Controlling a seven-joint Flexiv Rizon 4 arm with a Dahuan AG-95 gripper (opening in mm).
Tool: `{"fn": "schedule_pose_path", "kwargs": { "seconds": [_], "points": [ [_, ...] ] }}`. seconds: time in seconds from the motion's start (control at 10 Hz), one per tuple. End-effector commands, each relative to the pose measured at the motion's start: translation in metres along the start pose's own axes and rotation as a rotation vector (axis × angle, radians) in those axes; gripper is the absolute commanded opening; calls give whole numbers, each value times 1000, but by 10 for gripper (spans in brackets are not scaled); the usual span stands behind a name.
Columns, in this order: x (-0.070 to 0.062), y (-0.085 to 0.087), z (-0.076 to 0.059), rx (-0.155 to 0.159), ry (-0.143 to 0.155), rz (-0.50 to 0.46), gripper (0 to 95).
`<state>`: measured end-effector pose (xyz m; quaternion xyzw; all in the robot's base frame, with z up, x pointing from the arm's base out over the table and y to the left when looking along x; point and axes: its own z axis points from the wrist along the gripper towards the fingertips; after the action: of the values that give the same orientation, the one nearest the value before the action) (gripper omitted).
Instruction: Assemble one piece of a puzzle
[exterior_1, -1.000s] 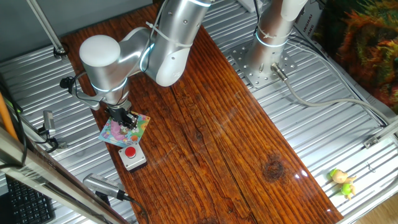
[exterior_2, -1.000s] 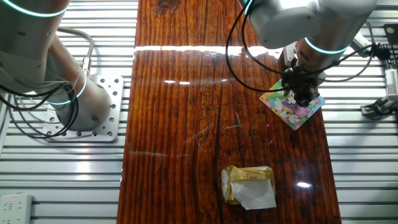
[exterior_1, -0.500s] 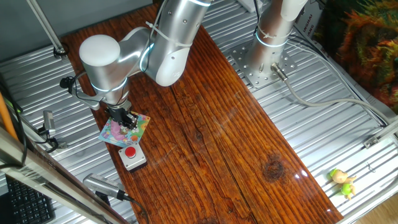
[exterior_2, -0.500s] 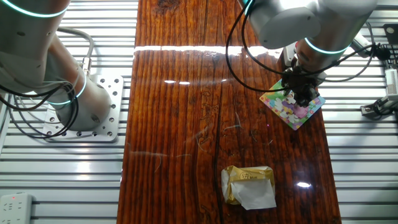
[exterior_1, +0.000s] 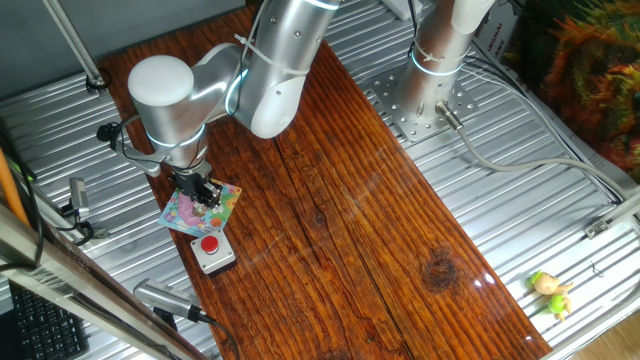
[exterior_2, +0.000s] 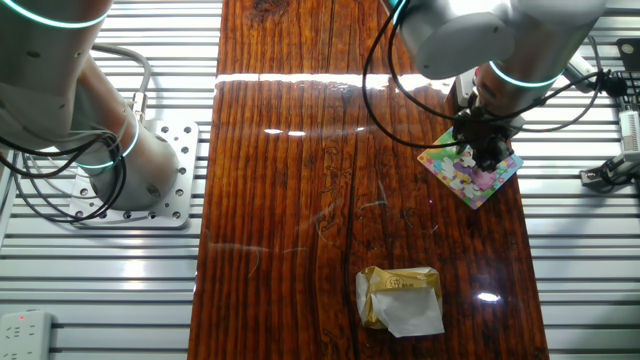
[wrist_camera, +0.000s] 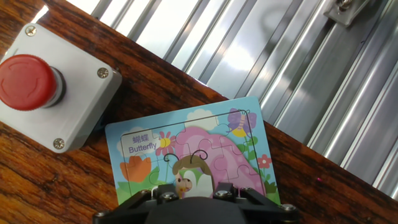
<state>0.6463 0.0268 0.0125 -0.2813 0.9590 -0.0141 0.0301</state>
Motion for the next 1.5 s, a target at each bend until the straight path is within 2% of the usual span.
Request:
{"fn": "schedule_pose_path", "kwargs": {
  "seconds": [0.1, 1.5],
  "points": [
    [1, 0, 0, 1, 4, -1, 380],
    [1, -1, 0, -7, 10, -13, 380]
  ]
}}
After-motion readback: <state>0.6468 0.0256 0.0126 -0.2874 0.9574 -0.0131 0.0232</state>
